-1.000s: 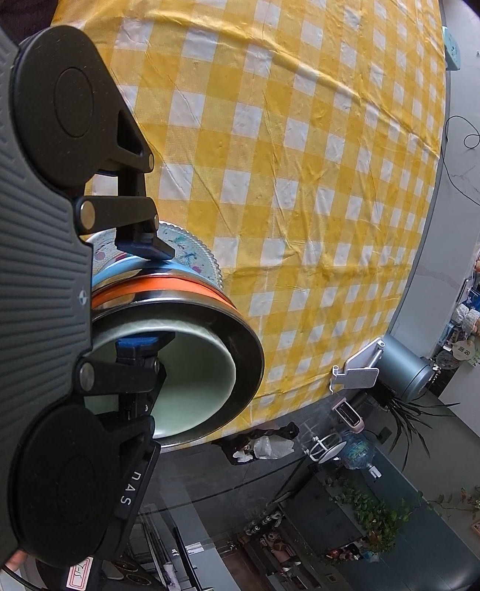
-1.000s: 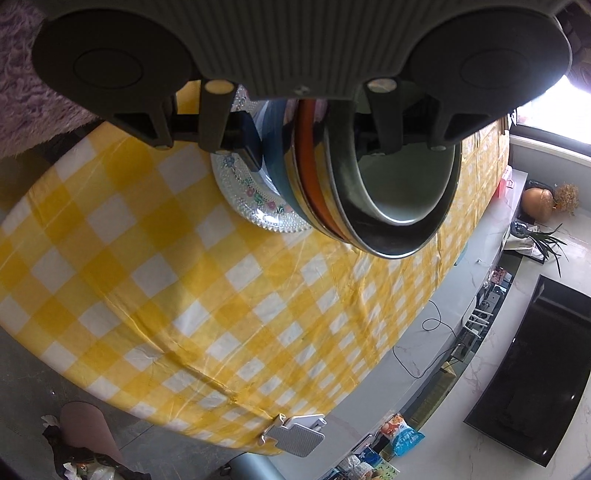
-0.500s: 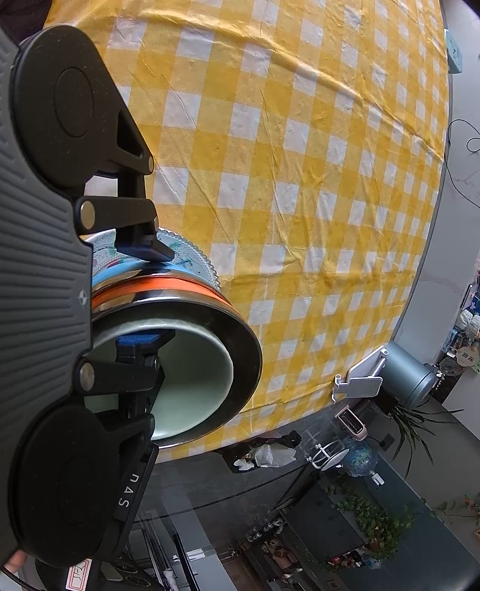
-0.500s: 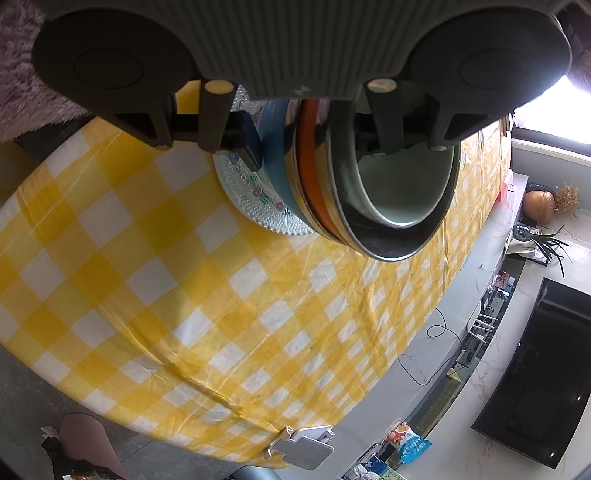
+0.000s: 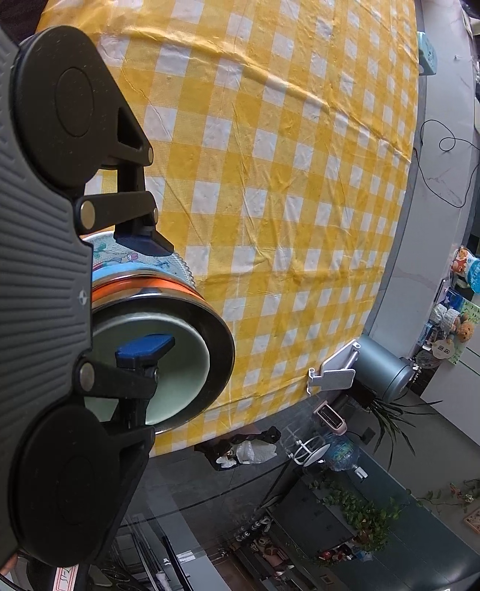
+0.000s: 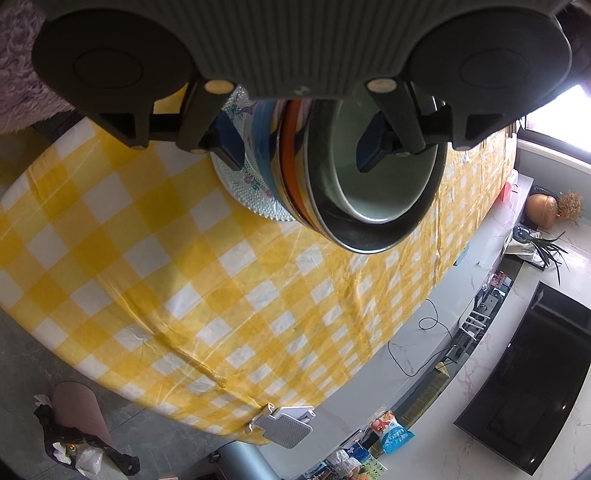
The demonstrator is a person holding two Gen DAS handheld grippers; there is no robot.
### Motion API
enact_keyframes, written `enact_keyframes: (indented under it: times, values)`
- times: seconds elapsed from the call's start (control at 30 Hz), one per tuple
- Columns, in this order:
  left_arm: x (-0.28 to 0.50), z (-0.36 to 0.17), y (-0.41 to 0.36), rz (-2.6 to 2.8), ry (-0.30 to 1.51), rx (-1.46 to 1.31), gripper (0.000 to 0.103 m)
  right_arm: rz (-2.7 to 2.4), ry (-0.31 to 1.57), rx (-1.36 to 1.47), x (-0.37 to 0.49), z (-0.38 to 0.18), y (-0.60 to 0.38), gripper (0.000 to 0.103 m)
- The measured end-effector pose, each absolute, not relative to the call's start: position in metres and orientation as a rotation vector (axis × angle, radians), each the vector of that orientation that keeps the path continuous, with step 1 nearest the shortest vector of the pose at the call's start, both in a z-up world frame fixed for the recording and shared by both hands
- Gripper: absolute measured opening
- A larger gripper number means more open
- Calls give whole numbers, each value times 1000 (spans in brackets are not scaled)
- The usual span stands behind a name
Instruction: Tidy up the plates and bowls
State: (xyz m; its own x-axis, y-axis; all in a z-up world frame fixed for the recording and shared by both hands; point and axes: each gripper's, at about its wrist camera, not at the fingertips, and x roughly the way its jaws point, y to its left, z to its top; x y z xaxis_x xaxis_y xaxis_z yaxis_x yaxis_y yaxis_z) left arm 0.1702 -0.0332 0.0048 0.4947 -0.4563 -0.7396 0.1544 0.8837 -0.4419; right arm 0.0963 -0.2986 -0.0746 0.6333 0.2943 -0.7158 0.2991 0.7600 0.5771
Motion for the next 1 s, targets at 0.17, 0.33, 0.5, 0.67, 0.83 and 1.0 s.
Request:
enact_keyframes:
  times: [0.17, 0.33, 0.5, 0.67, 0.83, 1.0]
  values:
    - [152, 34, -29, -392, 868, -300, 57, -11, 831, 645, 83, -48, -290, 70]
    - [121, 68, -23, -412, 690, -228, 57, 0, 702, 527, 57, -11, -278, 74]
    - [83, 95, -17, -418, 524, -114, 57, 15, 579, 396, 24, 20, -259, 78]
    - [40, 108, -19, -420, 367, 51, 57, 17, 483, 258, -15, 37, -241, 82]
    - [5, 105, -20, -438, 292, 130, 63, 25, 428, 150, -52, 35, -228, 86]
    - [-18, 91, -18, -458, 290, 155, 68, 21, 407, 65, -79, 21, -218, 88]
